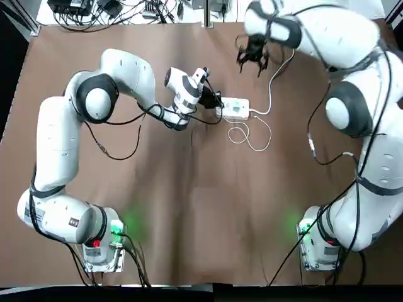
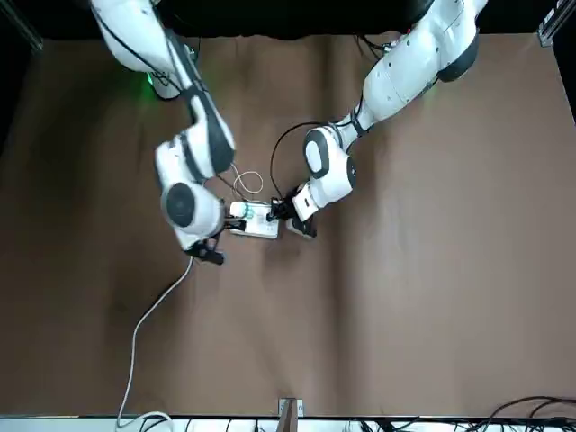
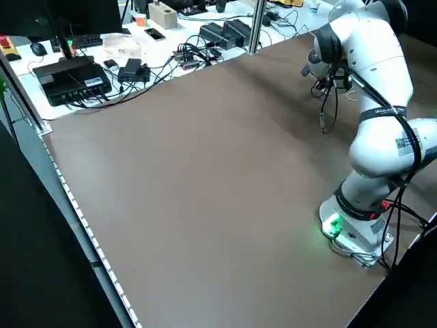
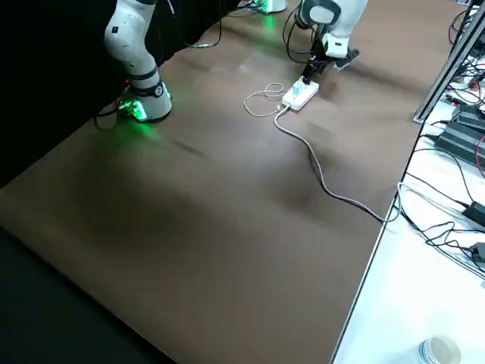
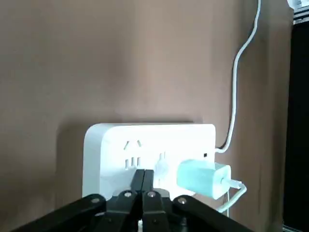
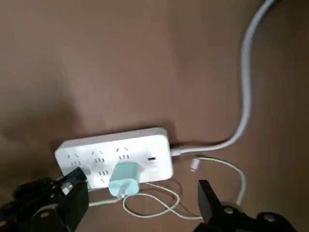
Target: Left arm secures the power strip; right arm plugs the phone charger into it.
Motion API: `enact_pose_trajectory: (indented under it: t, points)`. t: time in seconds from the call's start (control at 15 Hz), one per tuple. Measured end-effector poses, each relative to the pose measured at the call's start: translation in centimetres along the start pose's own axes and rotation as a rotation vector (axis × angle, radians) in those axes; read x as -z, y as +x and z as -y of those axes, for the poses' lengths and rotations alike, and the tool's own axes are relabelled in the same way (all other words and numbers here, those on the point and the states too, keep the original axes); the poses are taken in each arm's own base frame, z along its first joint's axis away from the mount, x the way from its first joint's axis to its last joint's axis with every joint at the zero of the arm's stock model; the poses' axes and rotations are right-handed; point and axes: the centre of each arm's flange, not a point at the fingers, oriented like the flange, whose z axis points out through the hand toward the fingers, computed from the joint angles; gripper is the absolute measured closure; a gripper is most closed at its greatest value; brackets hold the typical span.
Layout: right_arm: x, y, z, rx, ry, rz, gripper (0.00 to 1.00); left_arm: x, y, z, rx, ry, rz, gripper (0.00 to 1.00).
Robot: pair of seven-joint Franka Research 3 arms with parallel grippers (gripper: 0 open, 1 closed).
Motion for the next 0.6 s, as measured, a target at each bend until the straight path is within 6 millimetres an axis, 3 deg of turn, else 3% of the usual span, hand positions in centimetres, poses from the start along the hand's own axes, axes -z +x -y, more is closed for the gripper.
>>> enact_pose_trajectory:
  t: [0.27,0.6]
  points:
    - [8.6,2.1,-6.6,-0.054,0.081,-0.063,0.00,0.0,0.0,0.0,0.006,0.000,0.000,0.99]
    - [17.2,4.0,-17.6,0.011,0.098,-0.078,0.00,0.1,0.1,0.0,0.024,-0.001,-0.002,0.99]
